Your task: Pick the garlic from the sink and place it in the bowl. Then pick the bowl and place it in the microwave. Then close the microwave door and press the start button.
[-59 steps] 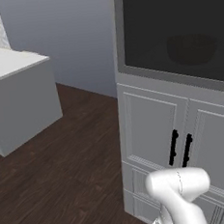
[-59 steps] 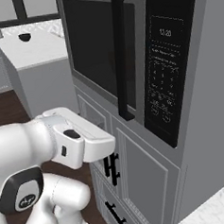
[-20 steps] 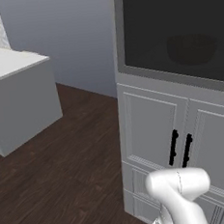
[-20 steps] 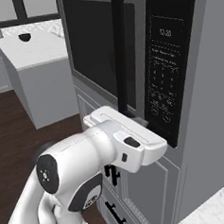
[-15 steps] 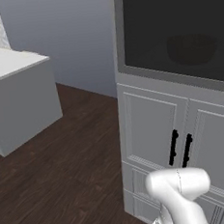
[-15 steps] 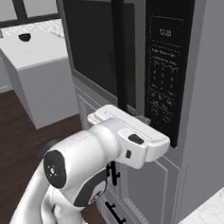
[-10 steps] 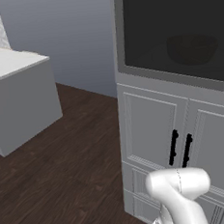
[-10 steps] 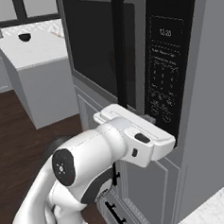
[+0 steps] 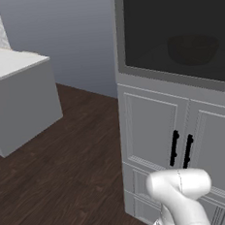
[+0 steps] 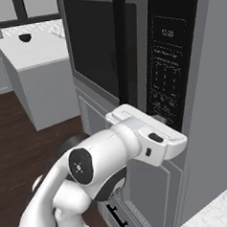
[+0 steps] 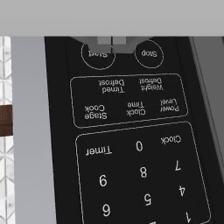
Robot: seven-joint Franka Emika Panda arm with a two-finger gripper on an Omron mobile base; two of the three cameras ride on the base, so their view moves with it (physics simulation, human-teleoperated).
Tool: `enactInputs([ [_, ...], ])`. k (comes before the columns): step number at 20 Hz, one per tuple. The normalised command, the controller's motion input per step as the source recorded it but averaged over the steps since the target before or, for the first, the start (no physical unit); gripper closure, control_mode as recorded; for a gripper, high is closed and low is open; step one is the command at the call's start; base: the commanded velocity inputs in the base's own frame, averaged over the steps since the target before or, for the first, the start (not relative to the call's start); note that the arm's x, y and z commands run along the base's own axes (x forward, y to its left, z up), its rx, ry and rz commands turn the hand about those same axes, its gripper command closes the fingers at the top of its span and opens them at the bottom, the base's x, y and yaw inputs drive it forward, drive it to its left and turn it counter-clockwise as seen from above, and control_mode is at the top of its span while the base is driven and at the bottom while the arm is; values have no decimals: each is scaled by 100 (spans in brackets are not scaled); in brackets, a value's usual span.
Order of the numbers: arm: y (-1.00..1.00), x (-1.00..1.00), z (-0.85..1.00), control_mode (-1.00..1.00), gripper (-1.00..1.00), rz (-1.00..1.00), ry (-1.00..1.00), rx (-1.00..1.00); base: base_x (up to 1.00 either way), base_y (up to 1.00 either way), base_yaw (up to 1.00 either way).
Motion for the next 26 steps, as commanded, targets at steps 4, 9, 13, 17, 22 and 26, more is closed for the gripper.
enactInputs([
  [4,-21,21,-8,-100,100,0,0,0,0,0,0],
  [9,-14,50,-24,-100,100,0,0,-1,0,0,0],
  [13,8,0,-14,-100,100,0,-4,-1,0,0,0],
  [17,19,-72,5,-100,100,0,-12,0,0,0,0],
  [22,9,-82,37,-100,100,0,-14,0,0,0,0],
  [26,48,-67,49,-100,100,0,-18,0,0,0,0],
])
